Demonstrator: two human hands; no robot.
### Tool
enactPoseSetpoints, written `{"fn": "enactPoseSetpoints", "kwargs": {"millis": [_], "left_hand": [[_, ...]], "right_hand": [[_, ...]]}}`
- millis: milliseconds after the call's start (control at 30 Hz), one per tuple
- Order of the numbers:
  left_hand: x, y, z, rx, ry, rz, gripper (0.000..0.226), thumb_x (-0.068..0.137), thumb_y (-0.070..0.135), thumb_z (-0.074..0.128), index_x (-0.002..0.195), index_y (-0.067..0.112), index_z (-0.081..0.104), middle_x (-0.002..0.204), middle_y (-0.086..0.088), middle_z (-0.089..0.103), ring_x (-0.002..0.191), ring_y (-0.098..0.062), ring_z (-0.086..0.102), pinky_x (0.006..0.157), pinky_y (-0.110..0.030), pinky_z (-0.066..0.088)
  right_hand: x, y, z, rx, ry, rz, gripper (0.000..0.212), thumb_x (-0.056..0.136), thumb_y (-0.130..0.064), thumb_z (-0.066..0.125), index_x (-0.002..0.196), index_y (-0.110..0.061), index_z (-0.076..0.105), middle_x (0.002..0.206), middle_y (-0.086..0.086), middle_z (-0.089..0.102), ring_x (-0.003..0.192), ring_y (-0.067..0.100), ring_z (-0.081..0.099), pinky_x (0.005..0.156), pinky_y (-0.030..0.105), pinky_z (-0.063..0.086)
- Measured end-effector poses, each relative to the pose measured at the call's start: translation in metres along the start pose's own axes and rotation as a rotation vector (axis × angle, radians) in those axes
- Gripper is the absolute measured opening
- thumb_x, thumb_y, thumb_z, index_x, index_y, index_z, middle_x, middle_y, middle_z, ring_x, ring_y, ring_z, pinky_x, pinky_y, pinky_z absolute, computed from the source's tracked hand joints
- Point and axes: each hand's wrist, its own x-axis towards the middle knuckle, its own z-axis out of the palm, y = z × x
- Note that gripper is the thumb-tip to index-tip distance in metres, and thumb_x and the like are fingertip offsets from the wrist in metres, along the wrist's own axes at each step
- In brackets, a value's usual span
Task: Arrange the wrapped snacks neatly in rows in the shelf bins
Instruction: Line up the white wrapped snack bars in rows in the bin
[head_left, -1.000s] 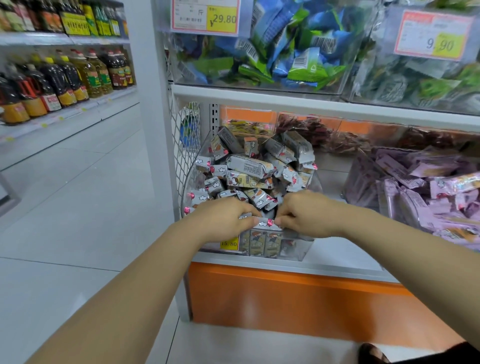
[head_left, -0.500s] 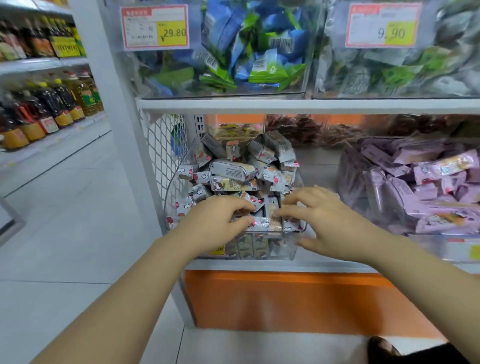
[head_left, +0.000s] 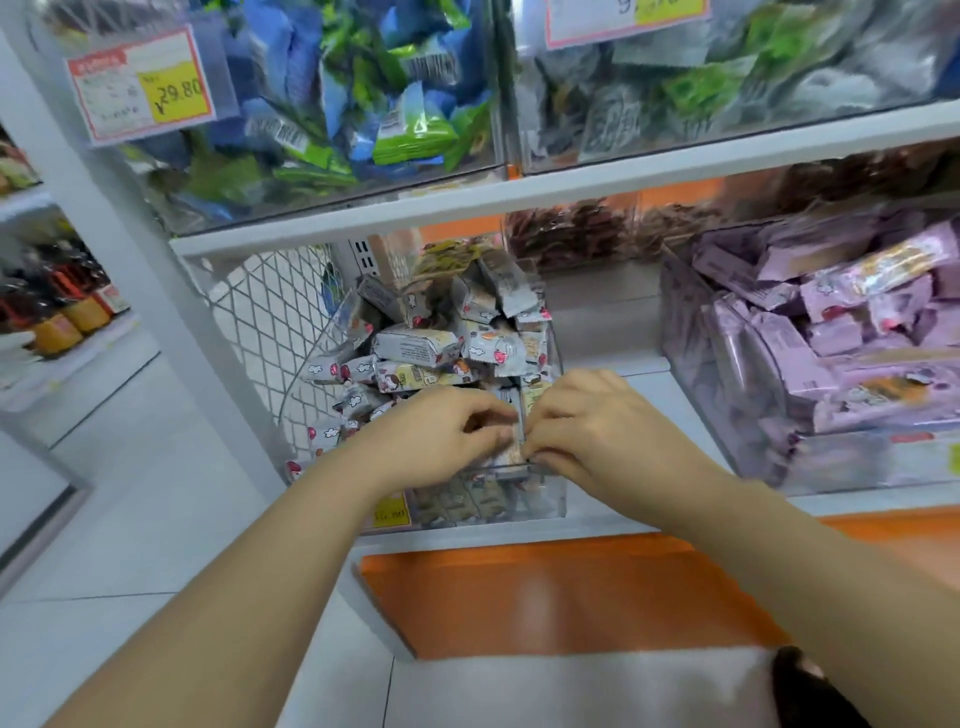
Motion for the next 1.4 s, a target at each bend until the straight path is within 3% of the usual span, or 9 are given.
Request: {"fn": "enactPoseSetpoints", "kwargs": {"millis": [100, 200, 400, 600, 733, 933, 1133, 1300, 1400], "left_hand": [[0.000, 0.005, -0.003, -0.015, 0.024, -0.004, 0.026, 0.096, 0.035, 0.051, 0.117, 0.029, 0.063, 0.079, 0.019, 0.059, 0.063, 0.011, 0.053, 0.057, -0.011, 0.037], [-0.006, 0.008, -0.004, -0.147, 0.135, -0.034, 0.038, 0.093, 0.036, 0.055, 0.131, 0.034, 0.053, 0.106, 0.016, 0.061, 0.085, -0.004, 0.062, 0.073, -0.028, 0.052], [-0.022, 0.026, 0.001, -0.381, 0.205, 0.079, 0.044, 0.093, 0.033, 0.056, 0.134, 0.043, 0.043, 0.129, 0.025, 0.051, 0.117, 0.009, 0.048, 0.102, -0.024, 0.040], [-0.036, 0.023, -0.001, -0.509, 0.299, 0.062, 0.029, 0.093, 0.027, 0.056, 0.116, 0.046, 0.053, 0.111, 0.019, 0.062, 0.095, 0.001, 0.062, 0.080, -0.023, 0.054], [-0.040, 0.005, -0.008, -0.492, 0.616, -0.084, 0.027, 0.092, 0.027, 0.058, 0.116, 0.039, 0.053, 0.101, 0.017, 0.061, 0.083, 0.000, 0.062, 0.064, -0.026, 0.056], [-0.010, -0.032, -0.031, -0.364, 1.008, -0.364, 0.017, 0.093, 0.029, 0.055, 0.100, 0.016, 0.046, 0.090, 0.000, 0.056, 0.062, -0.007, 0.049, 0.051, -0.021, 0.036], [0.033, -0.055, -0.041, -0.186, 0.798, -0.456, 0.022, 0.095, 0.022, 0.051, 0.108, 0.006, 0.059, 0.081, -0.005, 0.059, 0.063, -0.020, 0.052, 0.054, -0.028, 0.038], [0.032, -0.063, -0.035, 0.002, 0.665, -0.449, 0.037, 0.093, 0.032, 0.051, 0.125, 0.013, 0.056, 0.116, -0.015, 0.059, 0.098, -0.033, 0.058, 0.085, -0.041, 0.050], [0.012, -0.043, -0.027, 0.050, 0.773, -0.220, 0.034, 0.093, 0.023, 0.053, 0.126, 0.015, 0.056, 0.121, -0.009, 0.052, 0.112, -0.025, 0.050, 0.095, -0.033, 0.041]], "right_hand": [[0.000, -0.001, -0.007, 0.082, 0.049, 0.066, 0.029, 0.087, -0.035, 0.041, 0.082, -0.023, 0.067, 0.084, -0.009, 0.063, 0.080, 0.017, 0.052, 0.069, 0.033, 0.043], [-0.001, -0.004, -0.024, 0.270, 0.234, 0.228, 0.024, 0.091, -0.031, 0.044, 0.087, -0.018, 0.064, 0.085, -0.007, 0.061, 0.077, 0.011, 0.053, 0.068, 0.029, 0.044], [-0.008, -0.009, -0.042, 0.751, 0.502, 0.562, 0.011, 0.095, -0.012, 0.050, 0.089, -0.015, 0.058, 0.075, -0.007, 0.062, 0.060, 0.004, 0.059, 0.054, 0.010, 0.043], [-0.007, -0.012, -0.037, 0.993, 0.479, 0.632, 0.018, 0.096, -0.009, 0.048, 0.092, -0.023, 0.058, 0.085, -0.007, 0.065, 0.063, 0.006, 0.064, 0.063, 0.019, 0.053], [-0.004, -0.006, -0.032, 0.985, 0.410, 0.640, 0.023, 0.094, -0.010, 0.053, 0.099, -0.032, 0.057, 0.102, -0.011, 0.065, 0.079, 0.005, 0.068, 0.074, 0.018, 0.052], [0.002, 0.000, -0.027, 0.938, 0.368, 0.711, 0.020, 0.090, -0.010, 0.060, 0.085, -0.029, 0.063, 0.083, -0.003, 0.069, 0.076, 0.007, 0.066, 0.078, 0.023, 0.052], [0.003, 0.005, -0.024, 0.890, 0.282, 0.727, 0.017, 0.089, -0.010, 0.060, 0.085, -0.025, 0.065, 0.082, 0.004, 0.070, 0.074, 0.008, 0.066, 0.081, 0.030, 0.055], [0.003, 0.008, -0.024, 0.888, 0.242, 0.735, 0.019, 0.089, -0.009, 0.061, 0.082, -0.027, 0.065, 0.082, 0.005, 0.070, 0.074, 0.010, 0.067, 0.077, 0.022, 0.055], [0.001, 0.009, -0.025, 0.893, 0.235, 0.757, 0.018, 0.088, -0.009, 0.062, 0.082, -0.025, 0.066, 0.080, 0.003, 0.070, 0.073, 0.008, 0.067, 0.082, 0.030, 0.055]]}}
